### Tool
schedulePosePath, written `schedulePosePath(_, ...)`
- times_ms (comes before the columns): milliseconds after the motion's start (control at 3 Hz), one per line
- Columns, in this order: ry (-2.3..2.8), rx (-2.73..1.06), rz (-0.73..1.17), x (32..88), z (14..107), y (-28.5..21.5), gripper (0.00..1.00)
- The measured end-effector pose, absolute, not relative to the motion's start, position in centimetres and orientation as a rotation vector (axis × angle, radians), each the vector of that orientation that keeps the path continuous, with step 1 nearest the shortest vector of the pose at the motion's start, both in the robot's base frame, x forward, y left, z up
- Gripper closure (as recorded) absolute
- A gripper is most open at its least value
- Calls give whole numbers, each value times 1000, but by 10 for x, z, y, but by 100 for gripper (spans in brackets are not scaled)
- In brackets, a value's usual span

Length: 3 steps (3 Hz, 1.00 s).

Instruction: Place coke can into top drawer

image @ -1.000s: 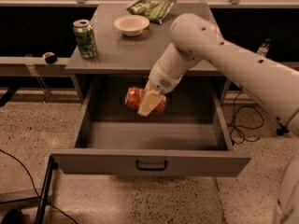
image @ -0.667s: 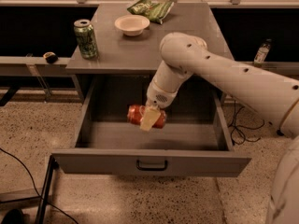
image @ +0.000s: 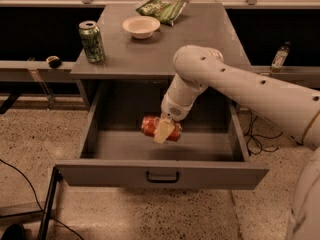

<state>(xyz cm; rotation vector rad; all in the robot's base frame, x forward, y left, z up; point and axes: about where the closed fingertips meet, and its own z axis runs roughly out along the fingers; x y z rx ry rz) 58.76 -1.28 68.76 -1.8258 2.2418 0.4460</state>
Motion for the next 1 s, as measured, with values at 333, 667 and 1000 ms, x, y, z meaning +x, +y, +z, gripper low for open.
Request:
schedulePosePath(333, 2349, -1768, 356, 603, 650, -38, 100)
schedulePosePath(667, 2397, -1765, 271, 606, 631, -50, 100)
schedulePosePath(1000, 2404, -1767, 259, 606, 628, -51, 100)
